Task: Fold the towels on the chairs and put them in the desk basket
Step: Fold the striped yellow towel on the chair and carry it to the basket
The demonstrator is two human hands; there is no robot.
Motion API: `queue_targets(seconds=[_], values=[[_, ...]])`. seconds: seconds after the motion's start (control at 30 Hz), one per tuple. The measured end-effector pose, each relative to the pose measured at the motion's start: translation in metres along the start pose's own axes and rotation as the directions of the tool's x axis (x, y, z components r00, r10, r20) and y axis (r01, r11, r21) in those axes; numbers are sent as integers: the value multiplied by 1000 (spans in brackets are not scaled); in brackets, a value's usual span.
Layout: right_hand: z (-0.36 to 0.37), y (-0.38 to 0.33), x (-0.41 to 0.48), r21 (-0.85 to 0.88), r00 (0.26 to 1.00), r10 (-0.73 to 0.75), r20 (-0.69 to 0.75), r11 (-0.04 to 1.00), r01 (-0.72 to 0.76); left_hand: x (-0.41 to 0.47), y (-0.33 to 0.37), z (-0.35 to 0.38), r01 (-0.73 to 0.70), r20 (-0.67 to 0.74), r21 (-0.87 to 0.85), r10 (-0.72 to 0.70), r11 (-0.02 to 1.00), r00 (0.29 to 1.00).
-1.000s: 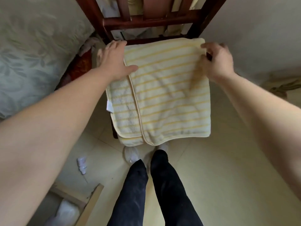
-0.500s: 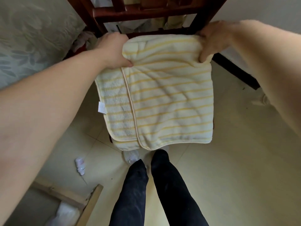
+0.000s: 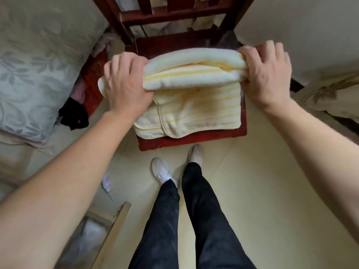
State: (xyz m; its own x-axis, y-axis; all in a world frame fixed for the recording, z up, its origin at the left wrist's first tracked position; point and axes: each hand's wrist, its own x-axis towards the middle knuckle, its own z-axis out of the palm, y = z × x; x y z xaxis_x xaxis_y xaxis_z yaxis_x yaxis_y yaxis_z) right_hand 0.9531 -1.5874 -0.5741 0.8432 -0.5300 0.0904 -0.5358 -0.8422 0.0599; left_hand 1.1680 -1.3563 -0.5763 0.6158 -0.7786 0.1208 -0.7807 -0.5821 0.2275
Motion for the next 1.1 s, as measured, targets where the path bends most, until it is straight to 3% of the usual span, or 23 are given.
queue_targets(seconds=[0.1,0.2,0.33,0.43,0.53,0.6,0.67,0.7,0.73,0.77,0.83,0.93,1.03,1.1], values=[[8,-8,-44,1,994,-46,-102,999,47,-47,6,6,9,-29,-9,-9,1000,1000],[19,-9,-85,118,994,-69,-79,990,78,-92,12,16,-13,27,-21,14,1000,1000],[43,-10,-133,171,977,-95,190,983,62,-137,21,35,-151,206,69,134,986,969],[47,-23,-144,199,897,-15,441,977,-81,-148,29,45,-158,396,89,111,983,911],[42,-30,-140,314,790,38,611,905,-287,-150,31,51,8,593,-42,19,999,805],[34,-28,-132,423,743,78,665,780,-461,-147,33,47,198,591,-203,-41,959,805],[28,-25,-122,493,689,173,704,579,-649,-140,34,42,413,469,-390,-209,823,858],[27,-25,-118,519,663,261,702,451,-726,-136,35,40,508,415,-447,-333,736,847],[28,-26,-113,535,617,353,703,309,-786,-130,35,41,594,387,-459,-453,660,803],[33,-26,-112,522,568,426,704,231,-821,-126,34,43,666,367,-428,-555,611,746],[47,-28,-109,467,549,478,686,289,-836,-115,30,55,764,332,-348,-691,543,642],[68,-39,-102,434,578,425,696,392,-811,-98,21,79,842,444,-262,-716,471,539],[89,-49,-100,424,588,430,685,421,-802,-91,13,101,880,539,-209,-701,426,467],[86,-55,-98,487,615,447,649,376,-788,-92,9,111,892,552,-268,-701,363,451]])
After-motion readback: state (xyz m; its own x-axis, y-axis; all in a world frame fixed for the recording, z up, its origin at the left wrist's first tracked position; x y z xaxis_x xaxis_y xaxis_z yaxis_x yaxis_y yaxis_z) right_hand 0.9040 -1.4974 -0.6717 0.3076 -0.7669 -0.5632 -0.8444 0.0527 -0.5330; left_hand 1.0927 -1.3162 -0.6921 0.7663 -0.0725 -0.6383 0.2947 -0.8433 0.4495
